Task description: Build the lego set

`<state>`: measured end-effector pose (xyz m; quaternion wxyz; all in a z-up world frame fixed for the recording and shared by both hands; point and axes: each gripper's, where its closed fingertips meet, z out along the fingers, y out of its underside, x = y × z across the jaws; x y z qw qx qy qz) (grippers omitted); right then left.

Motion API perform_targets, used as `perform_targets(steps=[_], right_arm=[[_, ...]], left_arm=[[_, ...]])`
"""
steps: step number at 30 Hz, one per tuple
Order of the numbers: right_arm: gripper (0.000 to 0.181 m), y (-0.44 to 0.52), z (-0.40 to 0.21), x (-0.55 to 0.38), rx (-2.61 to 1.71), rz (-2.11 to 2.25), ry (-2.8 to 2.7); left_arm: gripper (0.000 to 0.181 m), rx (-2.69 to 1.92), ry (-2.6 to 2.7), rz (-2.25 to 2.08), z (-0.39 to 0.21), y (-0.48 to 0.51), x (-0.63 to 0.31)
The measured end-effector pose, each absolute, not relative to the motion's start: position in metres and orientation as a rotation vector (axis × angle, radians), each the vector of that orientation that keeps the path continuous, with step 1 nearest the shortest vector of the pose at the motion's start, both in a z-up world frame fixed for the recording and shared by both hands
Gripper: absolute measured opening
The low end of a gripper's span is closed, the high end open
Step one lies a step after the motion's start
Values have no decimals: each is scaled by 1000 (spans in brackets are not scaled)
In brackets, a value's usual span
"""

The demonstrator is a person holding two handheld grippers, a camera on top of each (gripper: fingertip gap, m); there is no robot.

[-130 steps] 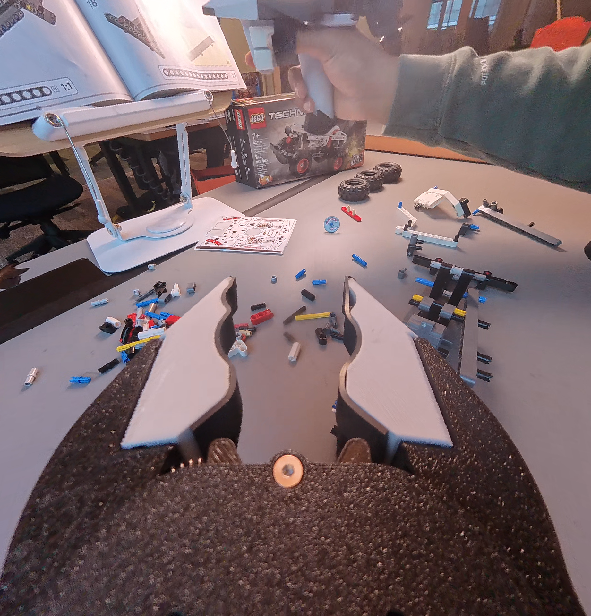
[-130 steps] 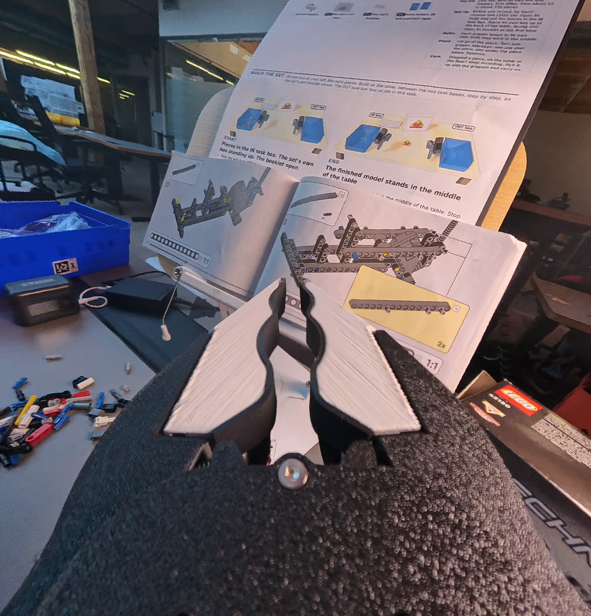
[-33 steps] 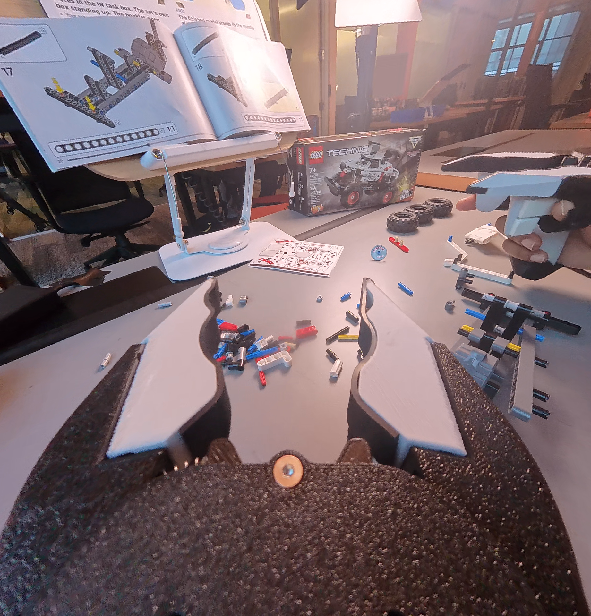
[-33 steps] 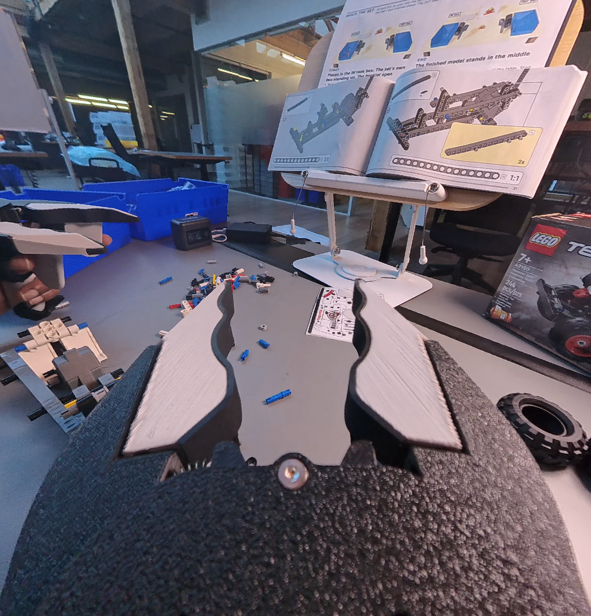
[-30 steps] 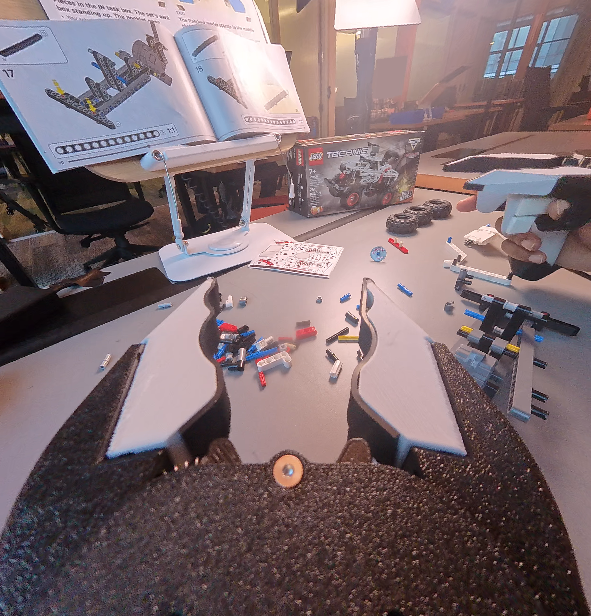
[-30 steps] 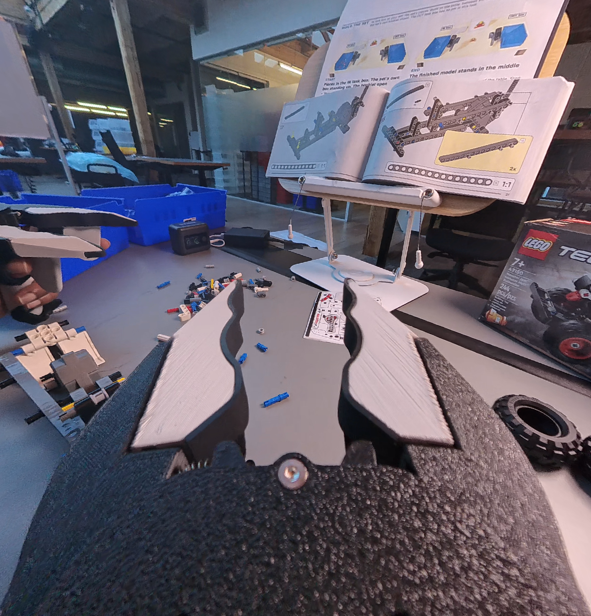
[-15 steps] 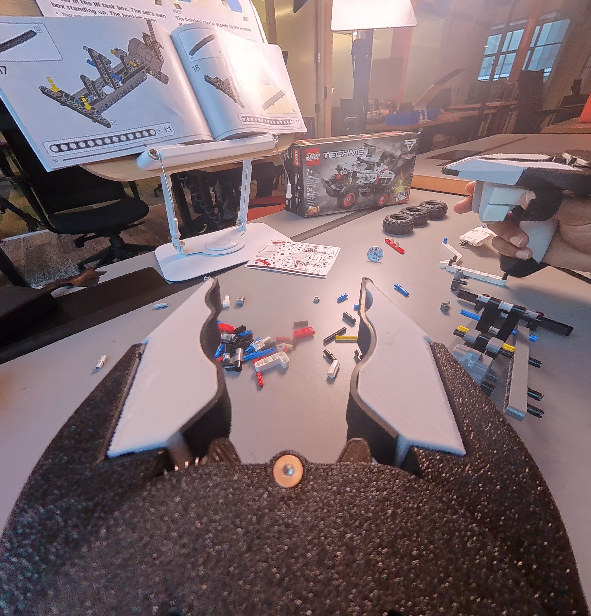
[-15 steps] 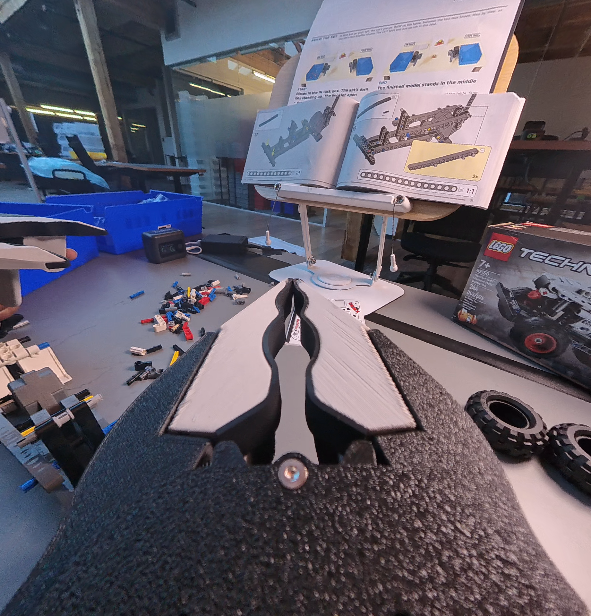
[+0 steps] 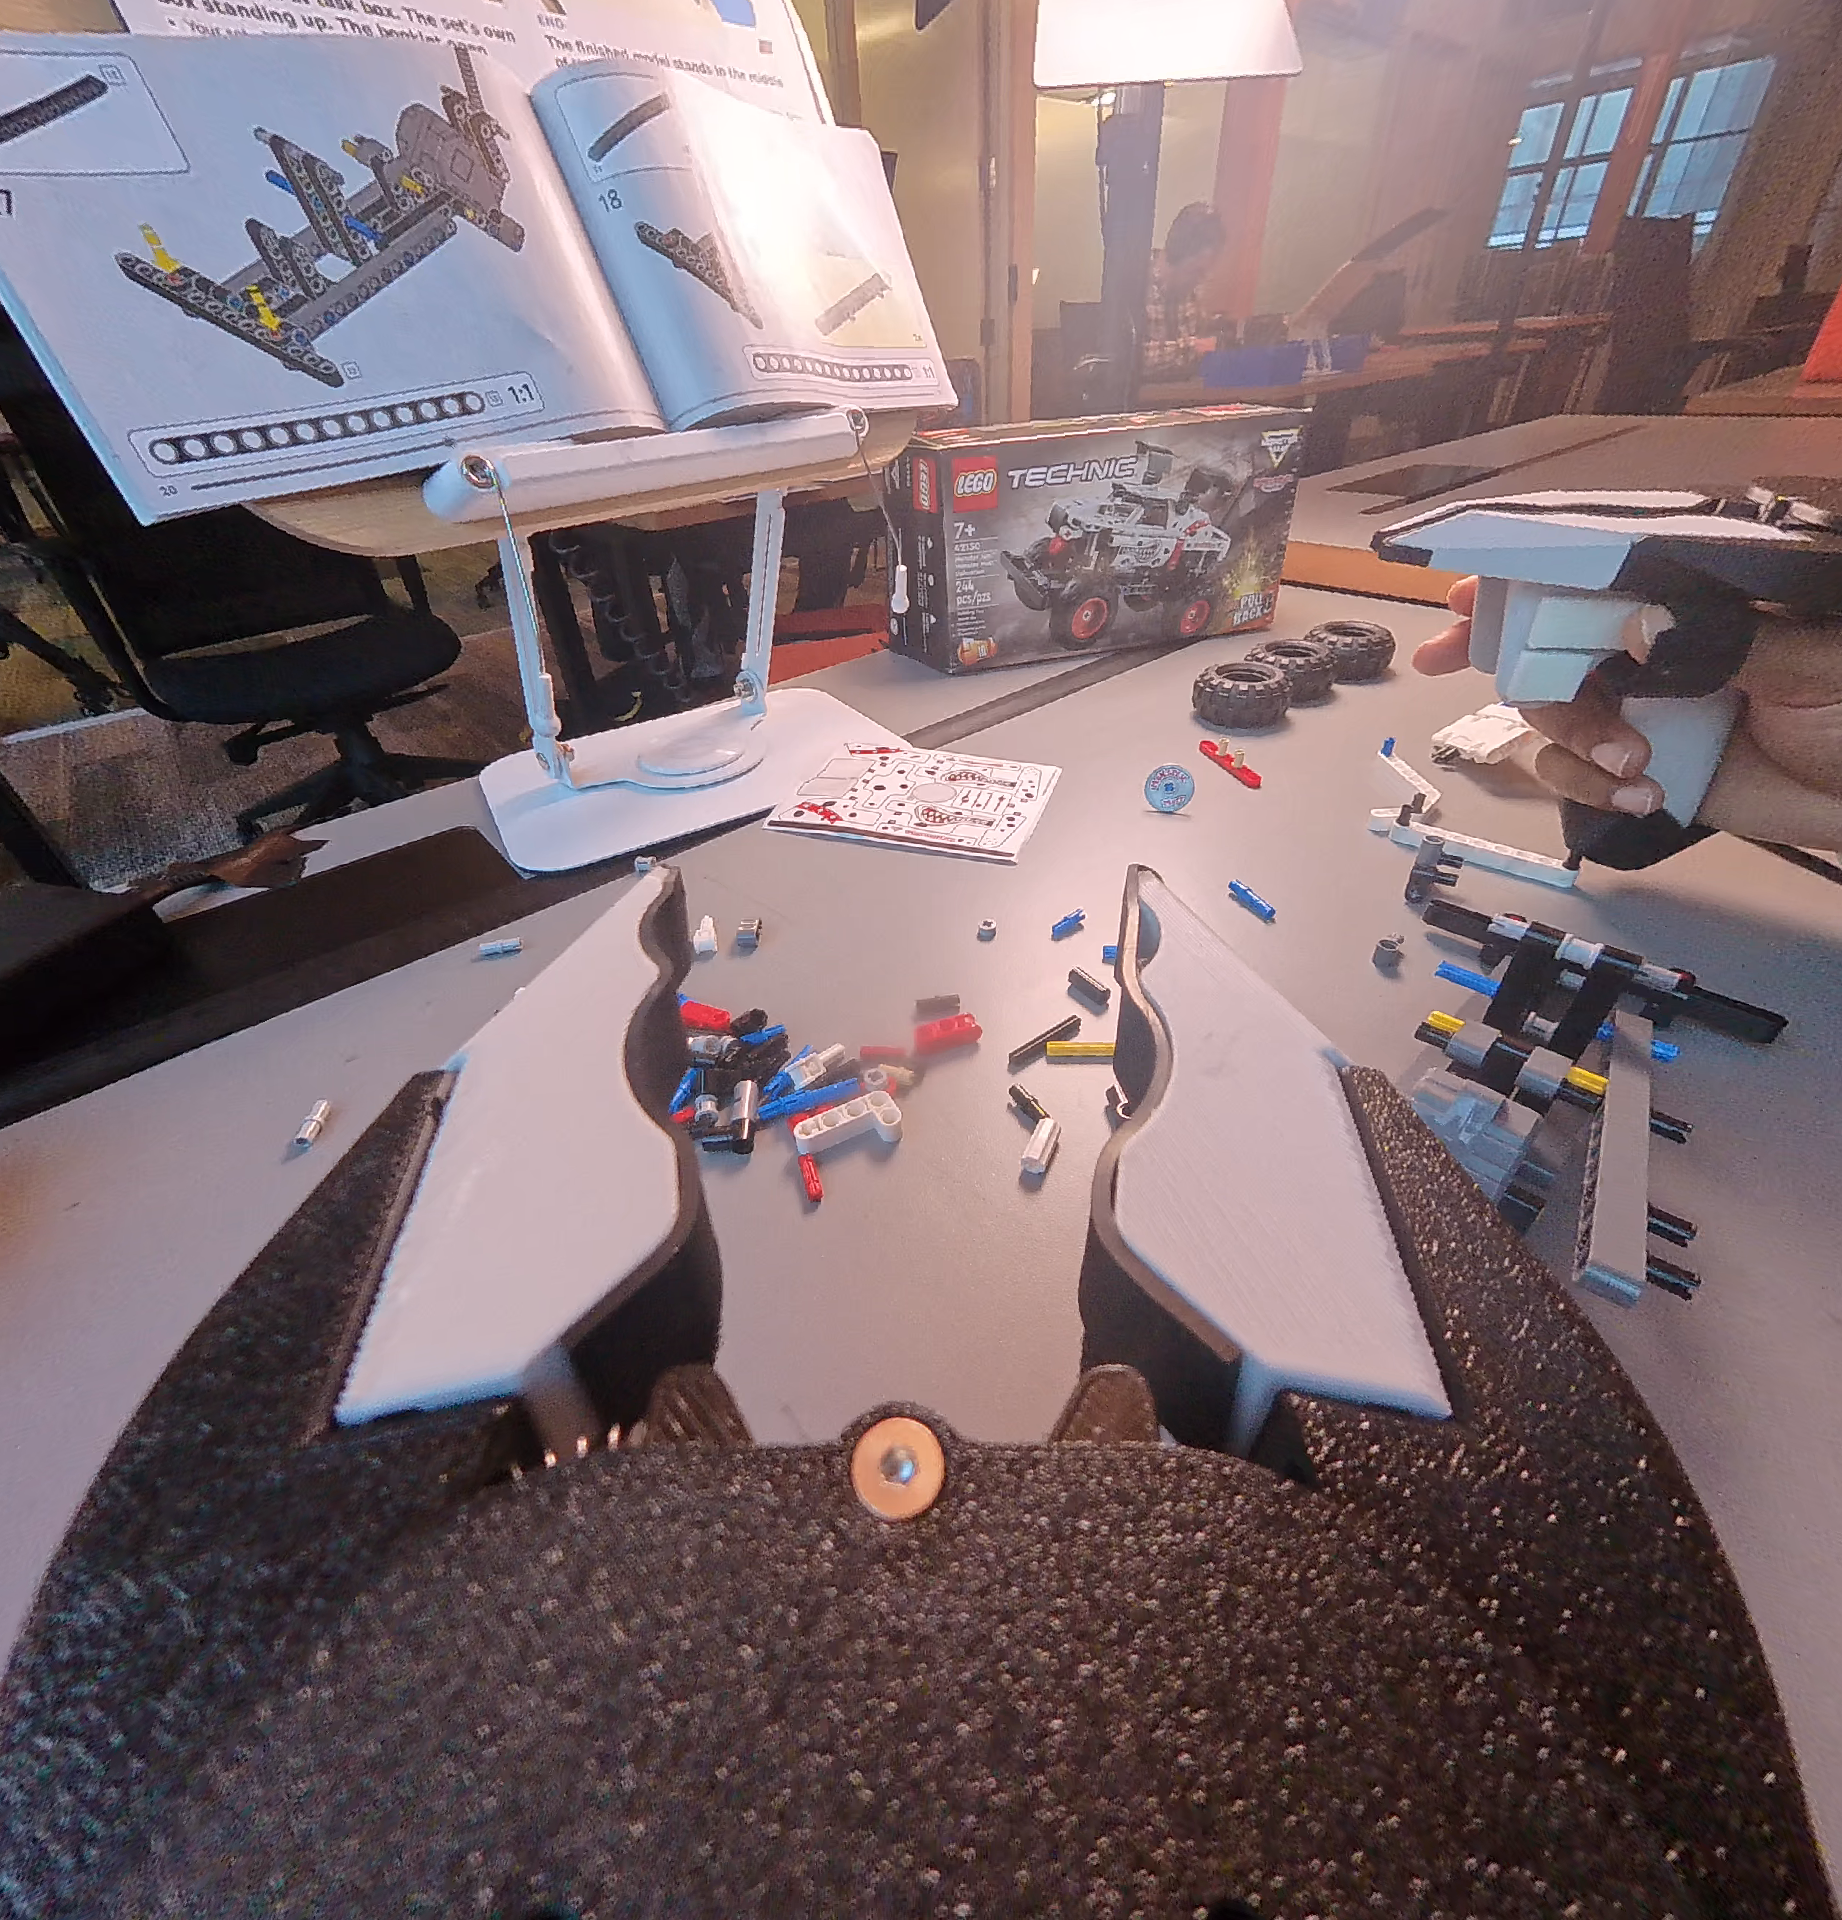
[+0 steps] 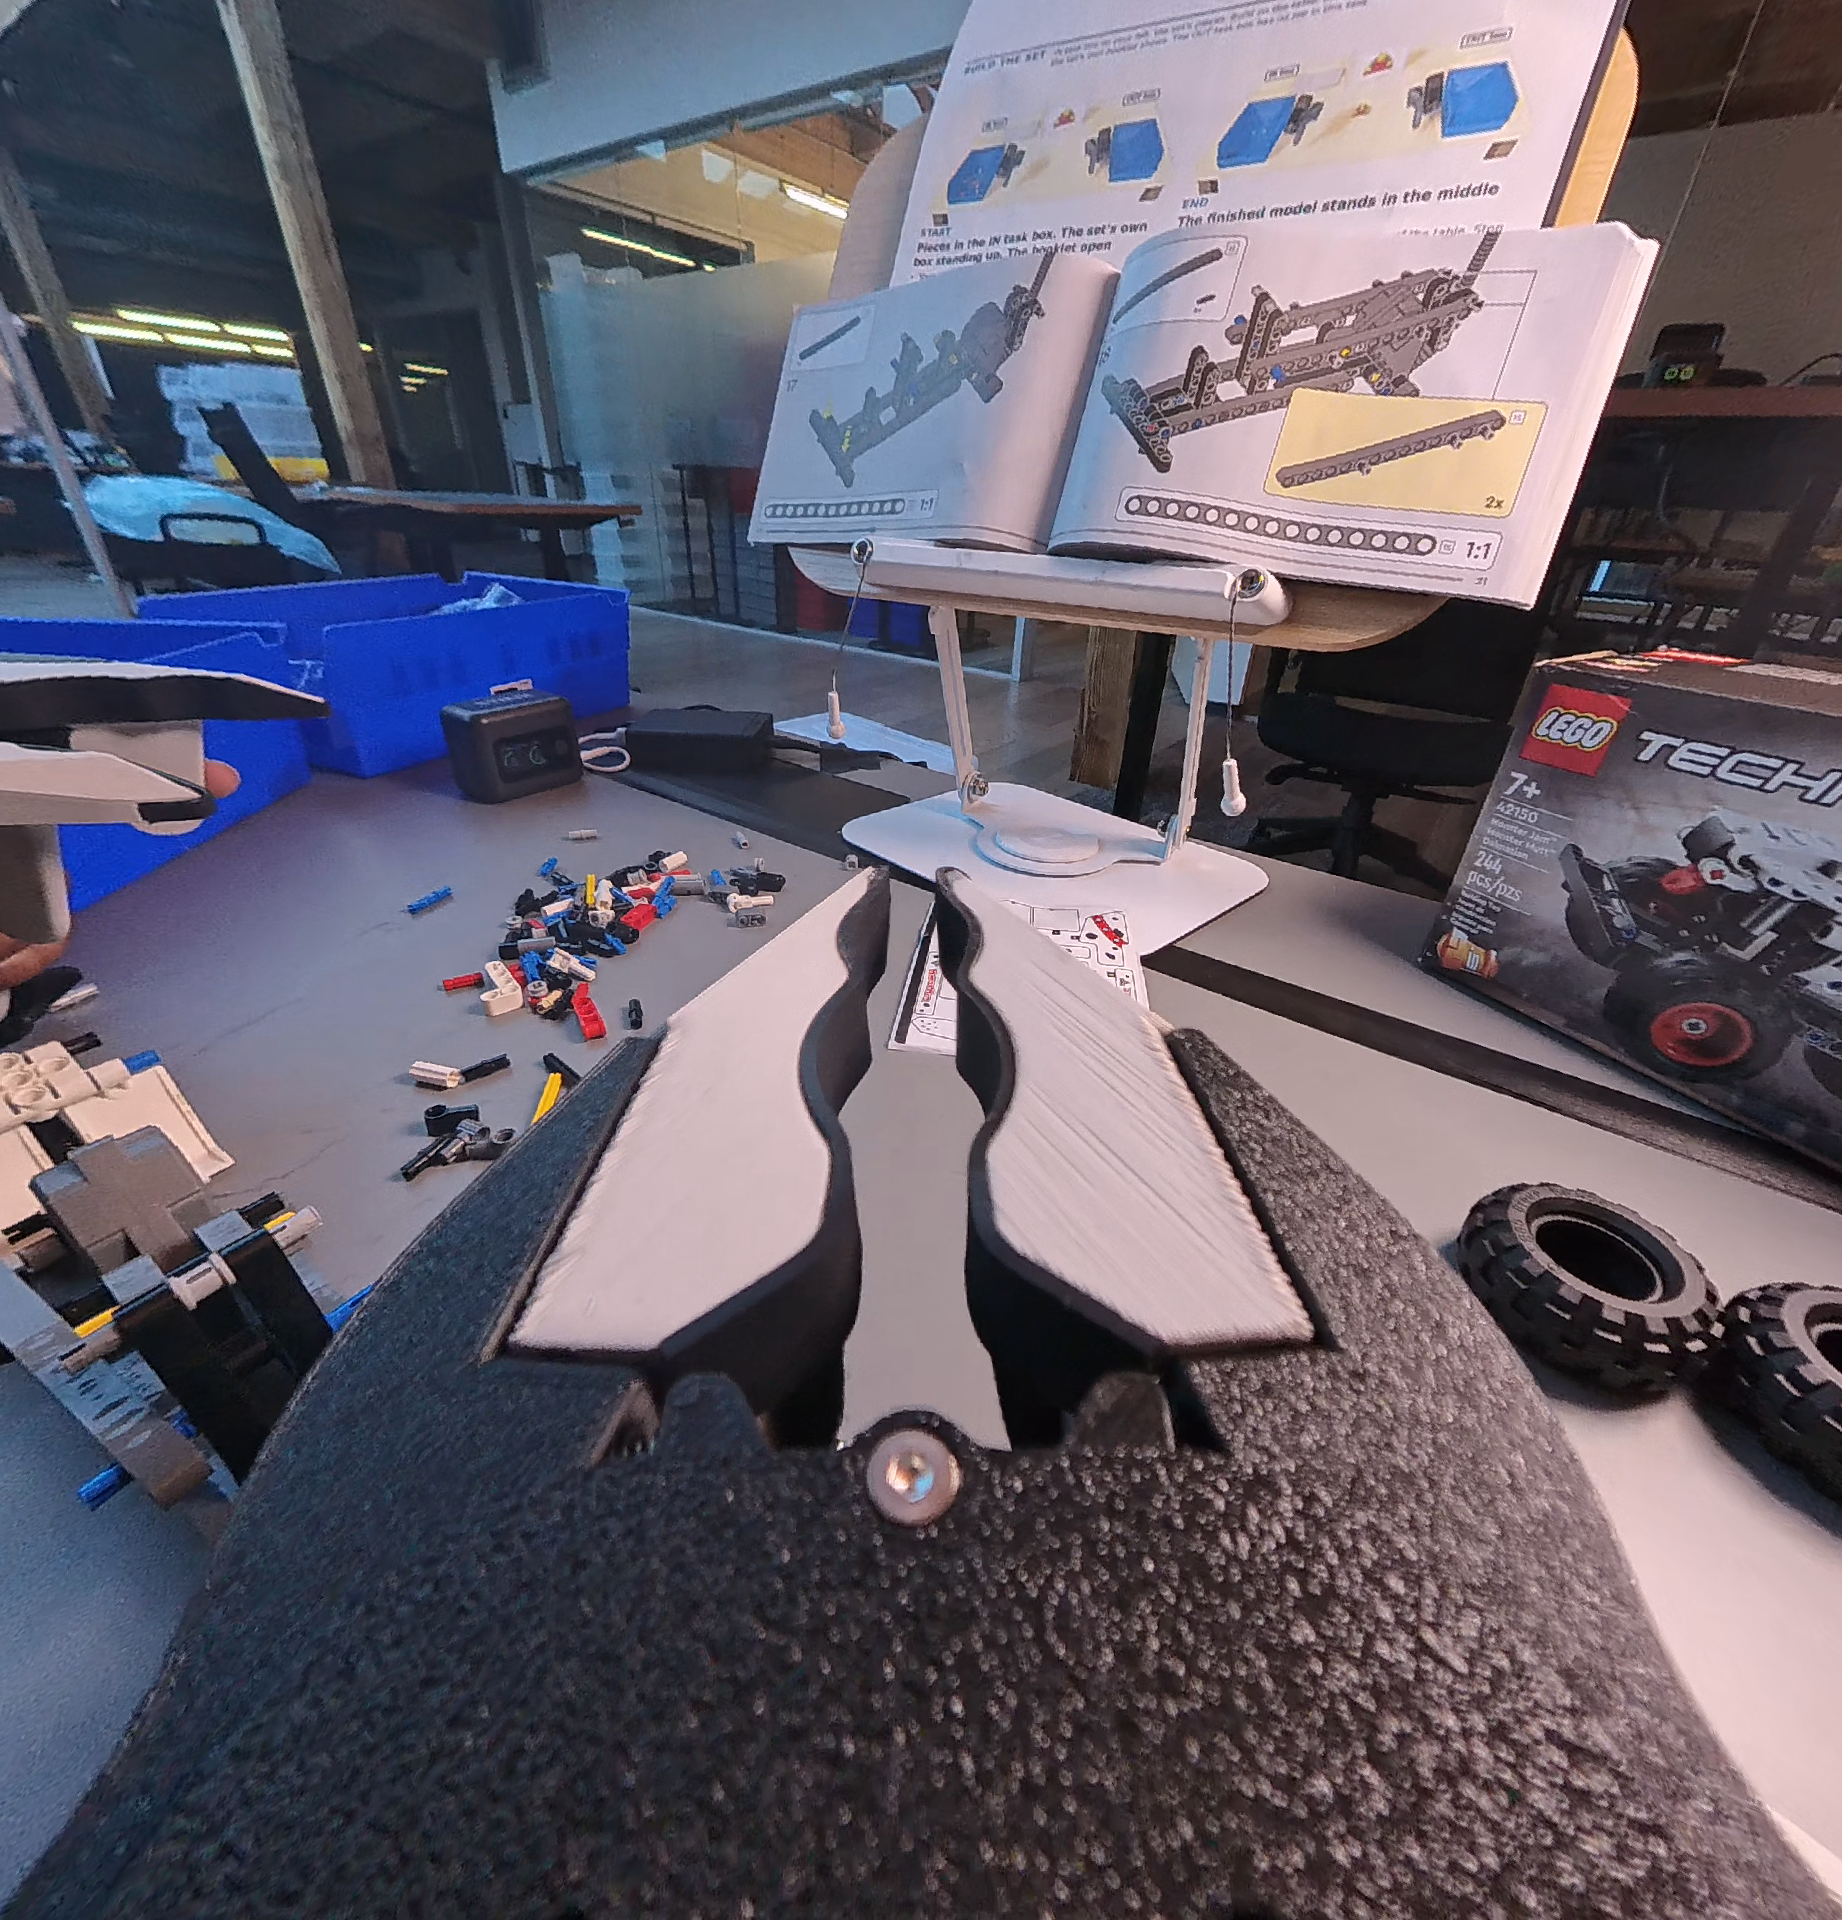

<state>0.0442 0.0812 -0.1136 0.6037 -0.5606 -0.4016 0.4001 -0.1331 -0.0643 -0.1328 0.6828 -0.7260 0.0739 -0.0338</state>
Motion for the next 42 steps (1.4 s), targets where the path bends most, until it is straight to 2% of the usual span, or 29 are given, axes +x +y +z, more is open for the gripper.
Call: perform_targets(steps=[6, 26, 28, 32, 36, 39, 42], right_arm=[[16, 81, -115, 44, -1309, 928, -935], [23, 84, -116, 38, -1319, 918, -952], [27, 88, -110, 30, -1311, 909, -962], [48, 107, -78, -14, -1243, 809, -1032], [64, 142, -32, -96, -1115, 640, -1039], [85, 174, -22, -173, -1117, 490, -1079], [90, 202, -13, -228, -1086, 301, -1073]], left_arm=[[82, -1630, 167, -76, -133, -64, -133], [82, -1631, 172, -79, -133, -64, -131], [82, -1630, 174, -78, -133, -63, -131], [81, -1629, 186, -77, -133, -63, -128], [81, -1627, 203, -65, -132, -64, -125], [81, -1621, 212, -51, -129, -66, -124], [80, -1615, 215, -42, -126, -69, -124]])
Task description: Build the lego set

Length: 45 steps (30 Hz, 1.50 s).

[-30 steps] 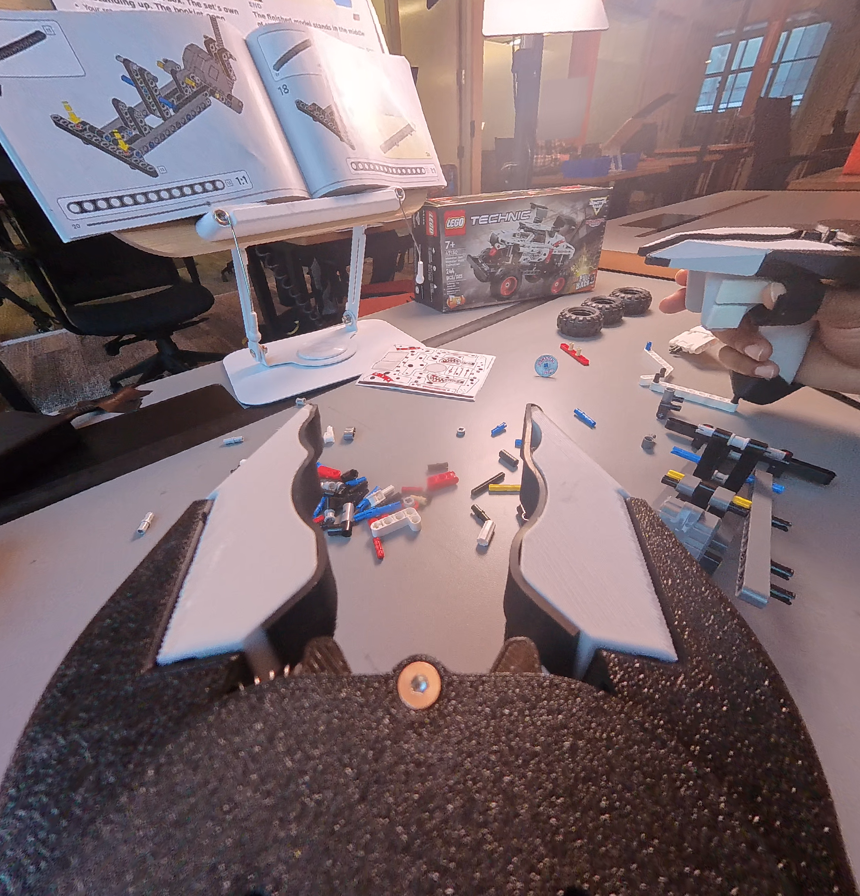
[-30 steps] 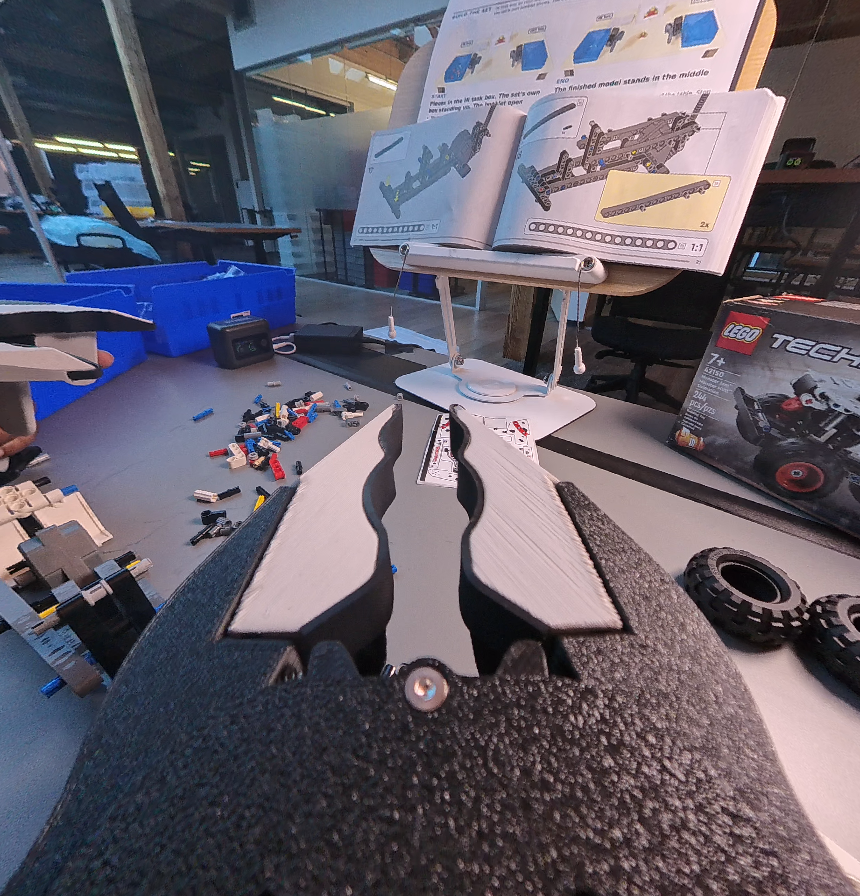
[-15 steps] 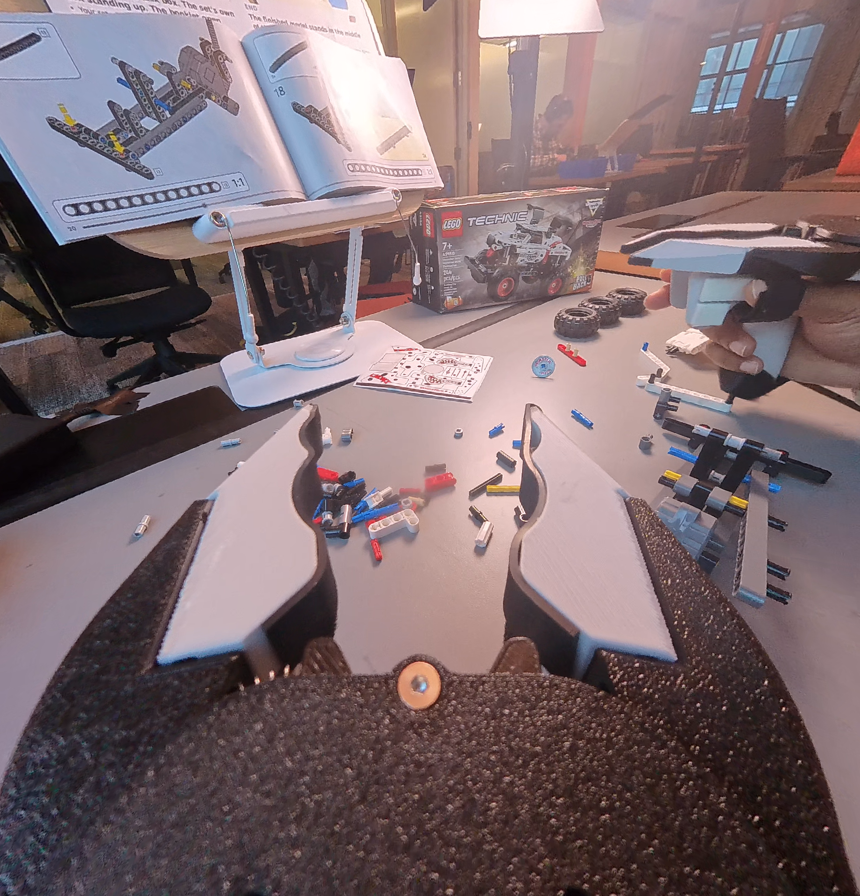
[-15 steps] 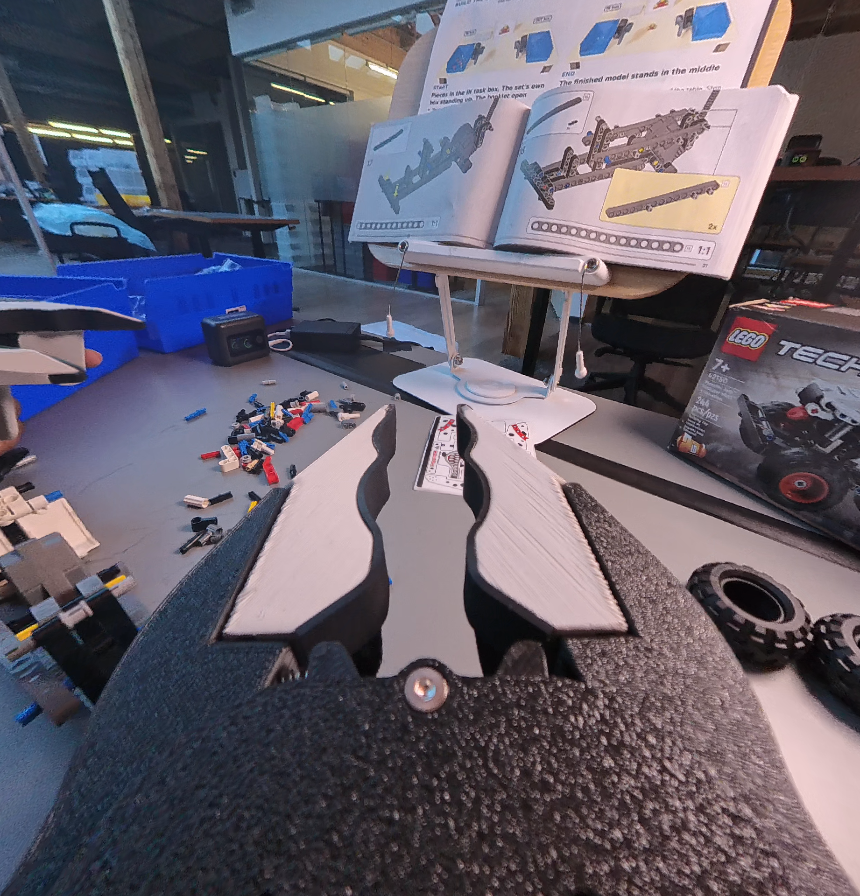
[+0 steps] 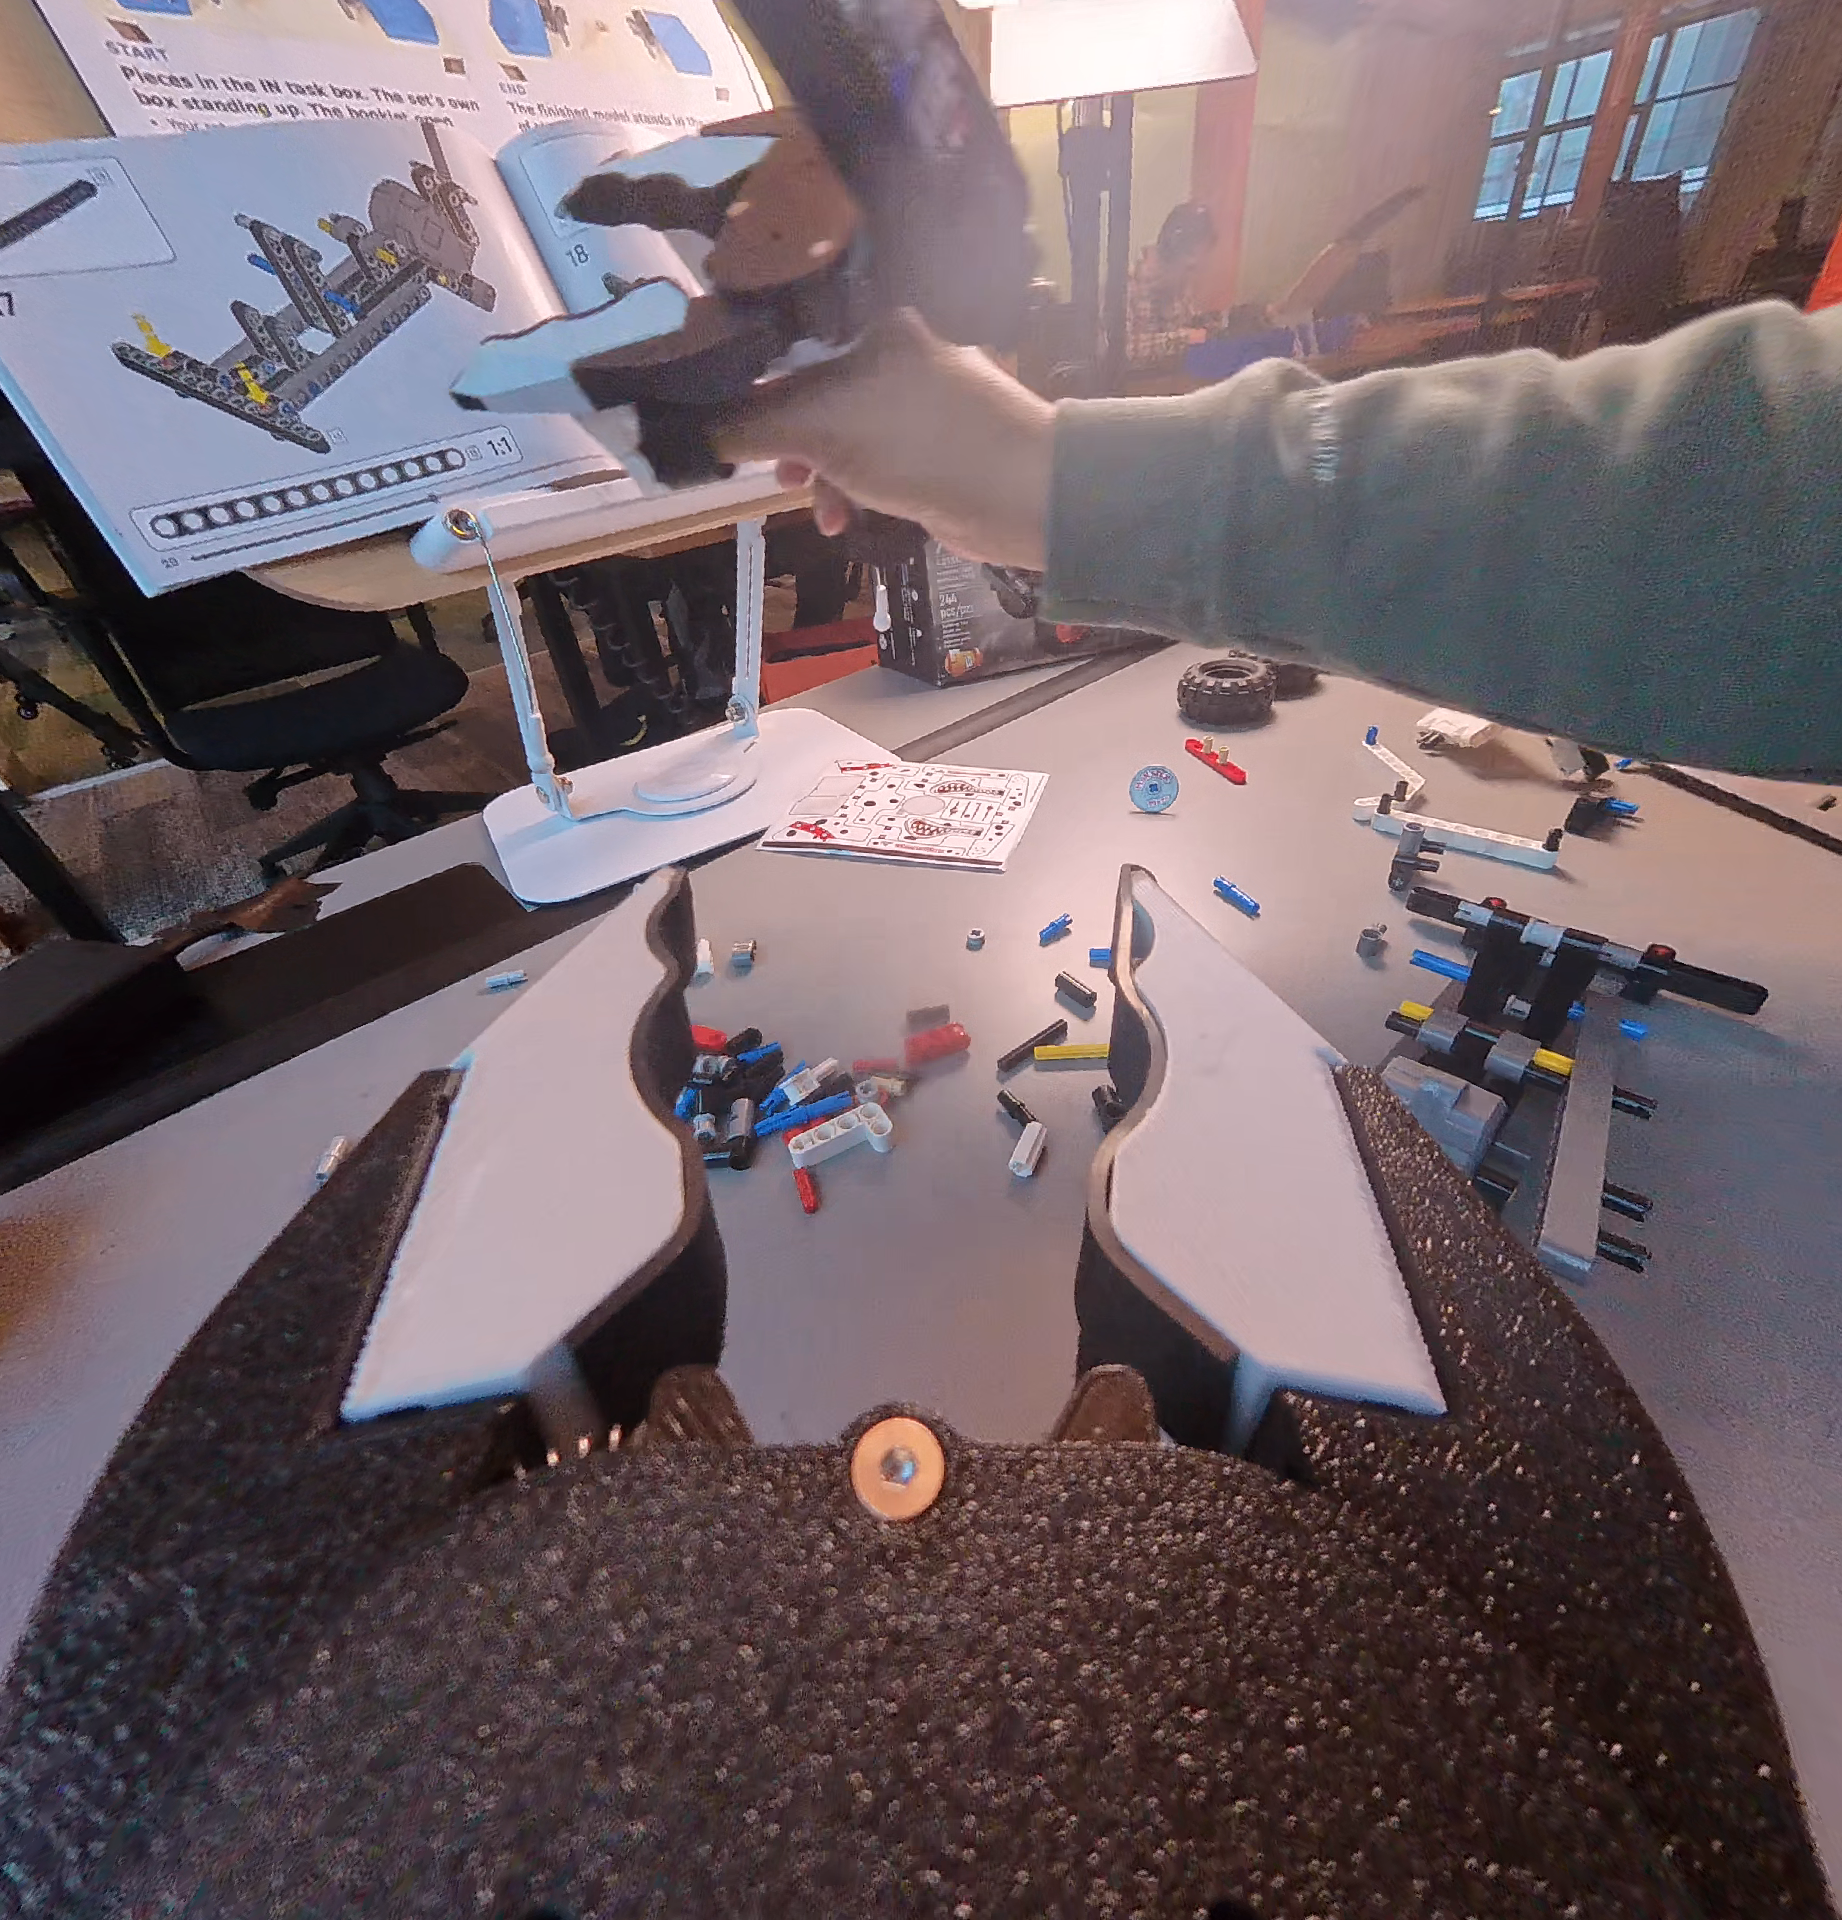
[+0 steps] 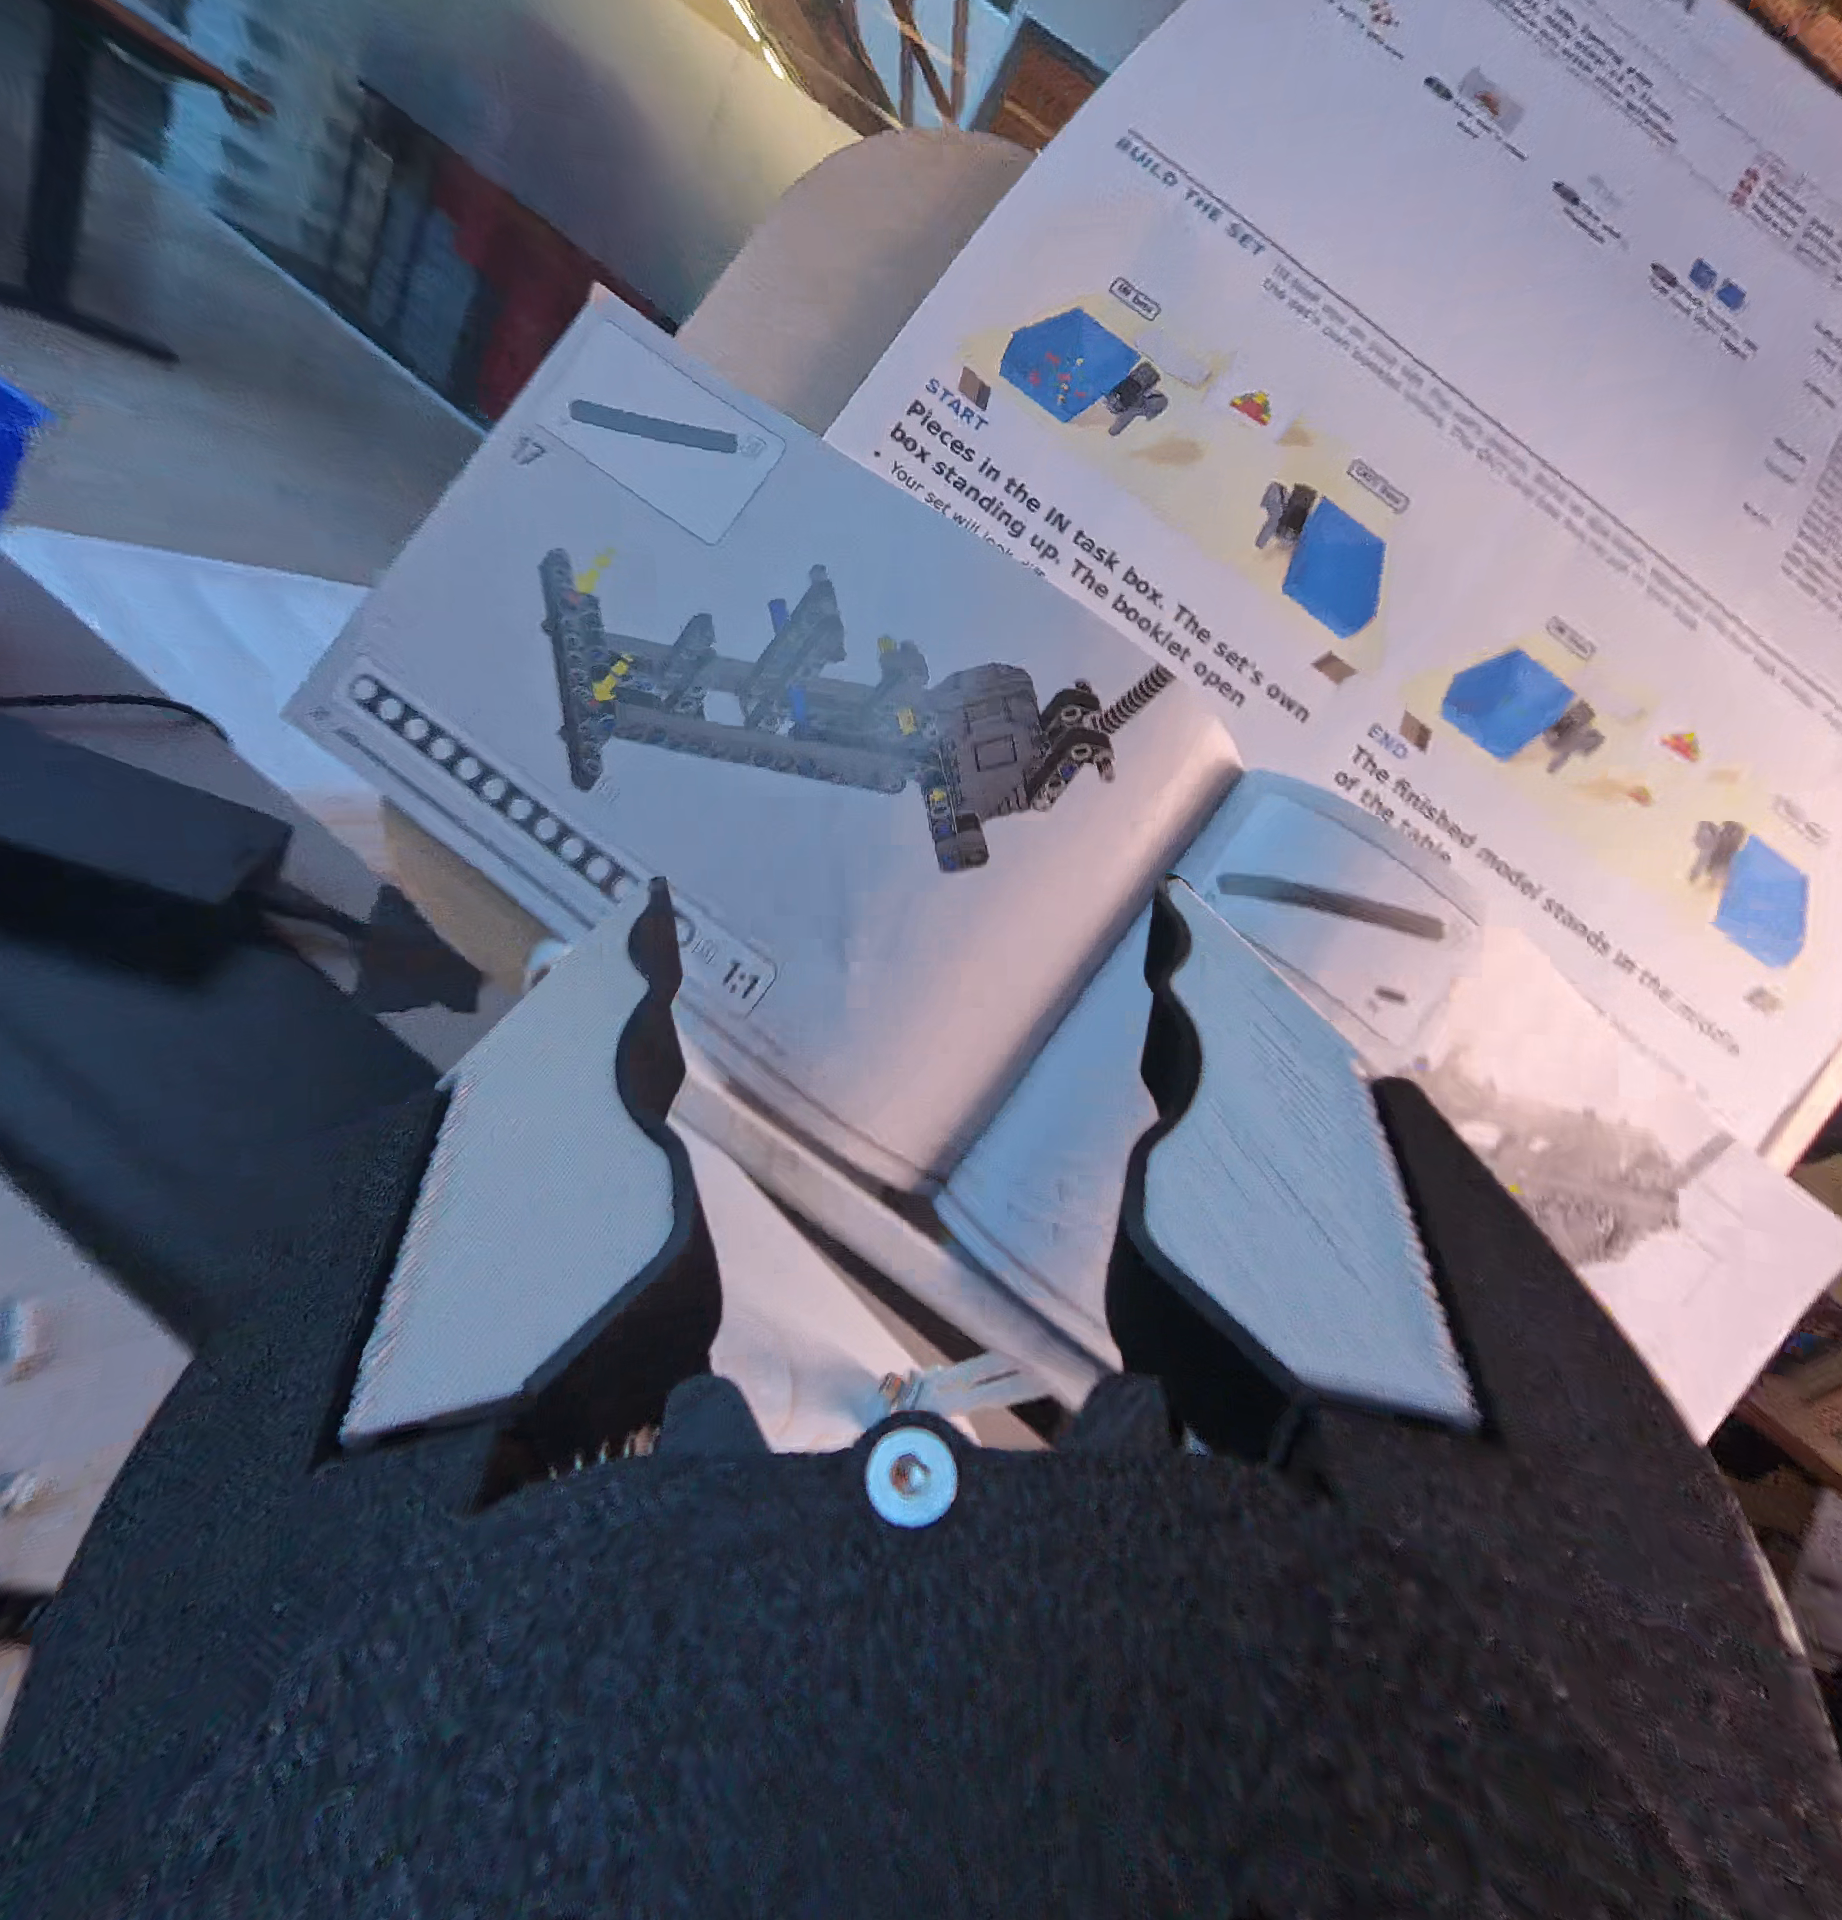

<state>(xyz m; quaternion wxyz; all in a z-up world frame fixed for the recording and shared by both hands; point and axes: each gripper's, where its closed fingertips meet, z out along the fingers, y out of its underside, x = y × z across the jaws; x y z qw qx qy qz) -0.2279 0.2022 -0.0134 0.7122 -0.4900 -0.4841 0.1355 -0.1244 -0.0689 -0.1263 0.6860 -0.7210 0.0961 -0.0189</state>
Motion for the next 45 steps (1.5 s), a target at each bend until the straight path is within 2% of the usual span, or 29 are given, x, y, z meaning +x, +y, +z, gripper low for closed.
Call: perform_targets(steps=[4, 8, 10, 17, 21, 28, 37, 42, 44, 45], right_arm=[[79, 224, -19, -253, -1125, 165, -1064], [30, 230, -10, -241, -1098, 161, -1006], [17, 233, -8, -231, -1111, 212, -996], [17, 252, 3, -188, -1230, 561, -883], [17, 257, -2, -177, -1264, 730, -877], [17, 267, -11, -166, -1370, 1041, -826], [14, 275, -22, -159, -1384, 1041, -844], [14, 258, -22, -168, -1331, 978, -939], [15, 246, -23, -174, -1288, 943, -1004], [16, 241, -24, -177, -1267, 924, -1036]], left_arm=[[79, -1606, 212, -58, -123, -71, -124], [79, -1606, 210, -103, -124, -70, -122], [78, -1609, 214, -120, -125, -69, -119], [77, -1612, 211, -106, -122, -59, -119], [78, -1582, 225, -123, -93, -35, -116], [77, -1566, 170, -189, -34, 68, -139], [75, -1570, -6, -345, -22, 179, -181], [67, -1543, 45, -383, -18, 193, -180], [55, -1515, -2, -399, -15, 193, -190], [41, -1501, -46, -421, -14, 192, -197]])
